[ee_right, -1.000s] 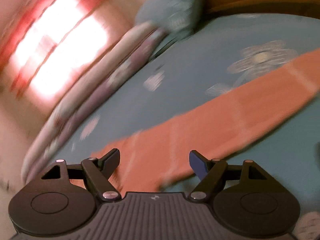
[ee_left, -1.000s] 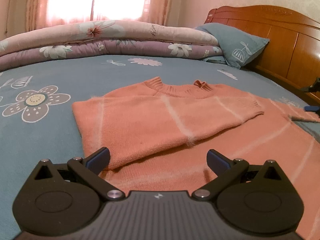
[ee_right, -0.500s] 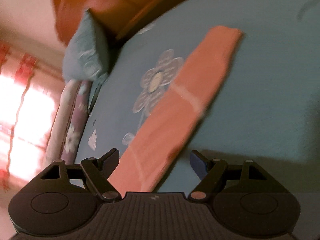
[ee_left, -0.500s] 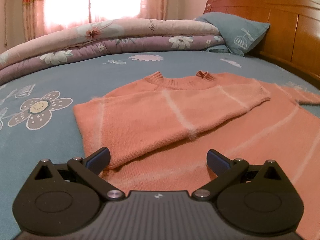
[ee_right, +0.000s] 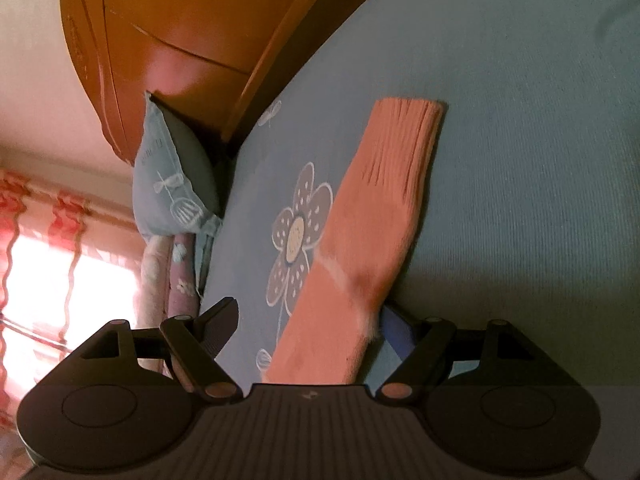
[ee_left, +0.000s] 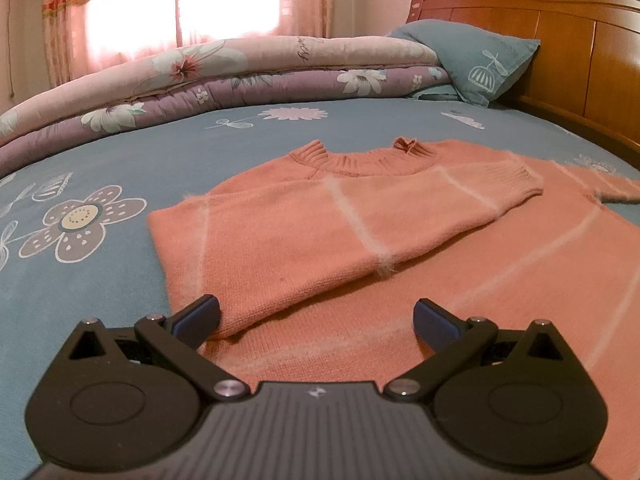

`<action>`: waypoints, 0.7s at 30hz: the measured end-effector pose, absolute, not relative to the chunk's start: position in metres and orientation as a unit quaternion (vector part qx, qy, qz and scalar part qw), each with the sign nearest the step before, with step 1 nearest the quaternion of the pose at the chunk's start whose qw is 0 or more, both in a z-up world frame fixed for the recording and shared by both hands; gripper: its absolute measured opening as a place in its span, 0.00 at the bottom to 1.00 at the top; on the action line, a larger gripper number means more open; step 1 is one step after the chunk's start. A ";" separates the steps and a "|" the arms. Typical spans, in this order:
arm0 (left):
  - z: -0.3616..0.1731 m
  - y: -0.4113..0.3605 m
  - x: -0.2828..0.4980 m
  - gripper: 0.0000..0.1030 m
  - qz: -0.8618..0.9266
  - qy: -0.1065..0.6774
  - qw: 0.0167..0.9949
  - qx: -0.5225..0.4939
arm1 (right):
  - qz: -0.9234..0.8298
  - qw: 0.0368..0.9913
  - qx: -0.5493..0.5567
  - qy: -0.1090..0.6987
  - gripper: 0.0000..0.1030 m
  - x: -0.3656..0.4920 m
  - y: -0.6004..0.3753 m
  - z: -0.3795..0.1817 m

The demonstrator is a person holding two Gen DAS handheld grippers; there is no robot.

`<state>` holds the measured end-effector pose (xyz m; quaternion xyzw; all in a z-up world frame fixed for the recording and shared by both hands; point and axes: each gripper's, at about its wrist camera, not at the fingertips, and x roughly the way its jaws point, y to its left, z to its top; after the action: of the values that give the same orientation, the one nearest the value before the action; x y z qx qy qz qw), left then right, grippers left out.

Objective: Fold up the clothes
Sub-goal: 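Lower the right gripper onto the sleeve cuff and close on it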

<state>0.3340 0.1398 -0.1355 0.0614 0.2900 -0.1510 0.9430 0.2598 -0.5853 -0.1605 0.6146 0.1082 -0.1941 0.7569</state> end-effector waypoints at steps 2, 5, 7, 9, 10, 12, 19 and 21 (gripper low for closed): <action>-0.136 0.139 0.334 1.00 -0.151 0.290 0.943 0.062 | -0.192 0.760 0.613 0.095 0.79 0.260 -0.588 -0.162; -0.136 0.139 0.334 1.00 -0.150 0.290 0.943 0.064 | -0.190 0.767 0.607 0.086 0.79 0.262 -0.590 -0.163; -0.135 0.139 0.334 1.00 -0.150 0.290 0.943 0.065 | -0.192 0.768 0.604 0.090 0.79 0.262 -0.589 -0.162; -0.135 0.138 0.334 1.00 -0.149 0.291 0.943 0.067 | -0.198 0.770 0.597 0.108 0.79 0.261 -0.583 -0.160; -0.135 0.138 0.334 1.00 -0.149 0.291 0.943 0.068 | -0.200 0.772 0.592 0.120 0.79 0.261 -0.579 -0.158; -0.136 0.137 0.334 1.00 -0.148 0.291 0.942 0.071 | -0.202 0.777 0.582 0.131 0.82 0.266 -0.574 -0.155; -0.136 0.135 0.334 1.00 -0.146 0.292 0.942 0.076 | -0.179 0.780 0.586 0.122 0.84 0.275 -0.593 -0.155; -0.136 0.136 0.334 1.00 -0.146 0.291 0.942 0.075 | -0.173 0.783 0.587 0.115 0.84 0.275 -0.595 -0.155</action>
<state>0.3338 0.1358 -0.1359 0.0753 0.2914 -0.1460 0.9424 0.2747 -0.5947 -0.1553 0.5868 0.1151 -0.1734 0.7825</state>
